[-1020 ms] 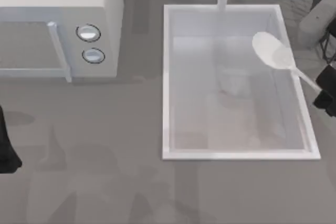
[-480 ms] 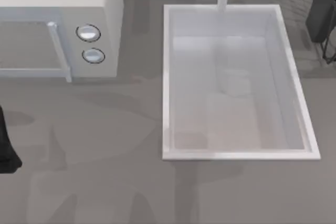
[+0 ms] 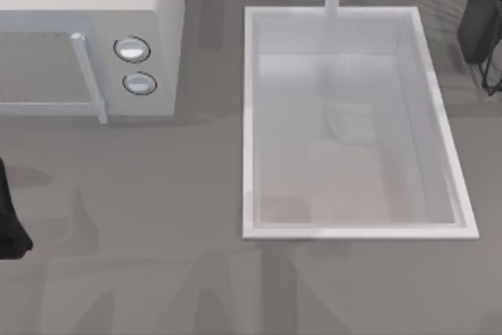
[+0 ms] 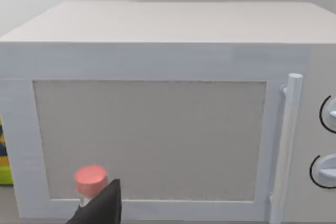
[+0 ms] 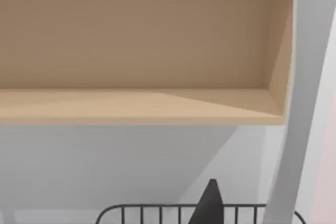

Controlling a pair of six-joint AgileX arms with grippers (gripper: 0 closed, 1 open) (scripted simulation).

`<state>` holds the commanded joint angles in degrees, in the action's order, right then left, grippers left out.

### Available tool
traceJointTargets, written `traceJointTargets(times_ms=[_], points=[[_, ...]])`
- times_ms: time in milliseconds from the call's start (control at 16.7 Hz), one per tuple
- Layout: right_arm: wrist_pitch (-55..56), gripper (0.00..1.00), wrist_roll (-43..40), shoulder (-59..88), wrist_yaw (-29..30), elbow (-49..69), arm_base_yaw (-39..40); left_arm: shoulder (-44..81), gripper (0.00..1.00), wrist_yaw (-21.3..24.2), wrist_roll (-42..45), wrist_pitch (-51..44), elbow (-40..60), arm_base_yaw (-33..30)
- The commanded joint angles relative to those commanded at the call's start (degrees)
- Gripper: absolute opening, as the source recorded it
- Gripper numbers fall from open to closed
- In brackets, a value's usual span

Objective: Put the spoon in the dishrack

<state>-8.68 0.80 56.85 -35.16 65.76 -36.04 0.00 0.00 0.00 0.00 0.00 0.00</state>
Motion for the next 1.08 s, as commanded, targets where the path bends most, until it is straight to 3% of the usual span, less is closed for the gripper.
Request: traceJointTargets(times_ms=[540, 1080], points=[[4.0, 0.0, 0.2, 3.9, 1.0, 0.0, 1.4, 0.0, 1.0, 0.0, 0.0, 0.0, 0.0, 0.0], [40.4, 0.0, 0.0, 33.7, 12.7, -5.5, 12.2, 0.0, 1.0, 0.0, 0.0, 0.0, 0.0, 0.0]])
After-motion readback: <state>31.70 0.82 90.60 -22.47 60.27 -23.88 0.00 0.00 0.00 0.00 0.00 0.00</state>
